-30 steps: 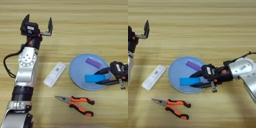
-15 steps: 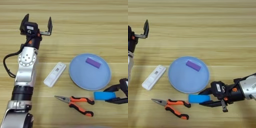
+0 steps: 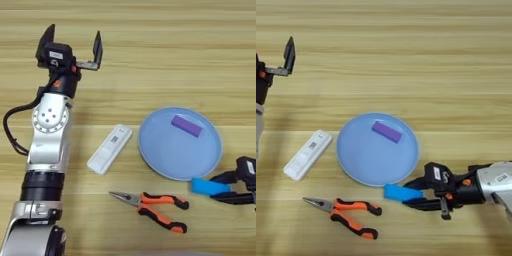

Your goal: Move the objects on the table

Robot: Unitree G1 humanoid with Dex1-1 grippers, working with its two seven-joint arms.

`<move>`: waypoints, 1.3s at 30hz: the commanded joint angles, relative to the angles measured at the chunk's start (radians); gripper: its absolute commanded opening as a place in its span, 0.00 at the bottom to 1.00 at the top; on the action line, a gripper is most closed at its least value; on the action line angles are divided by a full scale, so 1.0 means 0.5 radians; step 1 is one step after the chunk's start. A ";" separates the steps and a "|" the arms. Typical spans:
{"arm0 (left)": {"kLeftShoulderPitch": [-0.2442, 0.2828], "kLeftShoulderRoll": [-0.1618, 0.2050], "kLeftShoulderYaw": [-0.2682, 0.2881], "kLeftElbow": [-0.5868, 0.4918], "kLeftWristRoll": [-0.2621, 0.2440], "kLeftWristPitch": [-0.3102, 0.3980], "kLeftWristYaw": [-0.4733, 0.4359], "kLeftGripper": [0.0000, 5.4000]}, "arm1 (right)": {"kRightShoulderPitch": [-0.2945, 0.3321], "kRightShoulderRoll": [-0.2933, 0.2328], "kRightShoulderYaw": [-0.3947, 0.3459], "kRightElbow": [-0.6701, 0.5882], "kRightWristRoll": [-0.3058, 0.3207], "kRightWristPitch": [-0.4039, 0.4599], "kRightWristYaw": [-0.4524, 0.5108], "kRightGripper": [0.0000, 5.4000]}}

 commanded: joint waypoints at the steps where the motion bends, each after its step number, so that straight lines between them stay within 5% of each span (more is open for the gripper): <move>1: -0.012 0.019 0.006 -0.034 -0.017 -0.024 -0.021 1.00 | -0.034 0.049 0.055 0.085 -0.037 -0.033 -0.006 0.26; 12: 0.001 0.034 0.018 -0.064 -0.034 -0.023 -0.058 1.00 | -0.046 0.121 0.110 0.234 -0.088 -0.079 -0.033 0.26; 19: 0.008 0.031 0.015 -0.069 -0.034 -0.026 -0.061 1.00 | -0.043 0.136 0.078 0.226 -0.062 -0.070 -0.061 0.43; 39: 0.003 0.017 -0.002 -0.056 -0.024 -0.040 -0.040 1.00 | 0.007 0.032 -0.450 -0.075 0.499 0.047 0.042 0.84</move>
